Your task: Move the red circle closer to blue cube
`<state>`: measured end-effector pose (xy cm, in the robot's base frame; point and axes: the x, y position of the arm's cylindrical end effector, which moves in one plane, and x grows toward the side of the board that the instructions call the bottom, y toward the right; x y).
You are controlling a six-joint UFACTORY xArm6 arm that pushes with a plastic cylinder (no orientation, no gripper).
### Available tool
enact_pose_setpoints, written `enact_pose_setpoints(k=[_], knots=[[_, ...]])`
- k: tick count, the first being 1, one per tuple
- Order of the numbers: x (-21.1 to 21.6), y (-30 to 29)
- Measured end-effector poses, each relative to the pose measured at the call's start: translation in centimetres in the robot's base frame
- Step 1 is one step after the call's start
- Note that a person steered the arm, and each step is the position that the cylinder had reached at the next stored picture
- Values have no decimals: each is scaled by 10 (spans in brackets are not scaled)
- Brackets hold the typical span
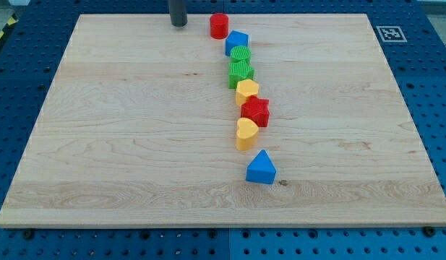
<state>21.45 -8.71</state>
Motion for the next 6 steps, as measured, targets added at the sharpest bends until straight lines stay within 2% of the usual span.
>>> enact_pose_setpoints(k=[2, 4, 6], knots=[[0, 50], [1, 55], [26, 52]])
